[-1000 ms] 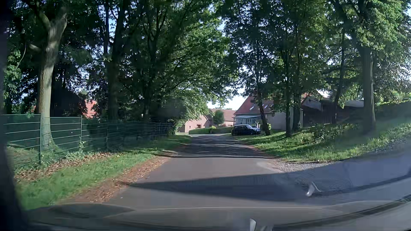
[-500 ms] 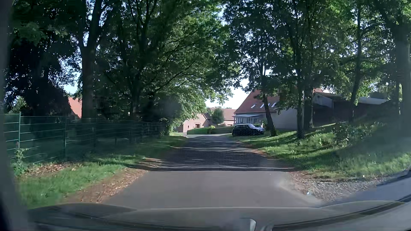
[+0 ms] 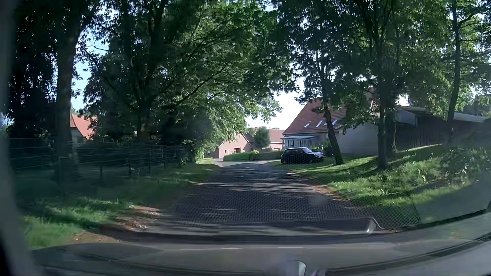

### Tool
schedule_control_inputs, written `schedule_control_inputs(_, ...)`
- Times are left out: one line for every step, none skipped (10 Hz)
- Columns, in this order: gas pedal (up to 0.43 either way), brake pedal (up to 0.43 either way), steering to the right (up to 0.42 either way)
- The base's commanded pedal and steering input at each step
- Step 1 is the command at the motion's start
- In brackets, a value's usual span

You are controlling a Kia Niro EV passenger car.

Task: Follow the waypoints while adhering to traffic rules and regulations

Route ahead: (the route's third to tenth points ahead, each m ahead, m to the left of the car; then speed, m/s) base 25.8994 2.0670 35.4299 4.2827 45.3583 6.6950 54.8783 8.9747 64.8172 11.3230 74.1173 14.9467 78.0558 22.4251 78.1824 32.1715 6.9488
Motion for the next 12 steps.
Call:
schedule_control_inputs(0.098, 0.006, -0.004)
schedule_control_inputs(0.098, 0.006, -0.004)
schedule_control_inputs(0.098, 0.006, -0.004)
schedule_control_inputs(0.098, 0.006, -0.004)
schedule_control_inputs(0.098, 0.006, -0.004)
schedule_control_inputs(0.098, 0.006, -0.004)
schedule_control_inputs(0.098, 0.006, -0.004)
schedule_control_inputs(0.098, 0.006, -0.004)
schedule_control_inputs(0.098, 0.006, -0.004)
schedule_control_inputs(0.098, 0.006, -0.004)
schedule_control_inputs(0.098, 0.006, -0.004)
schedule_control_inputs(0.098, 0.006, -0.004)
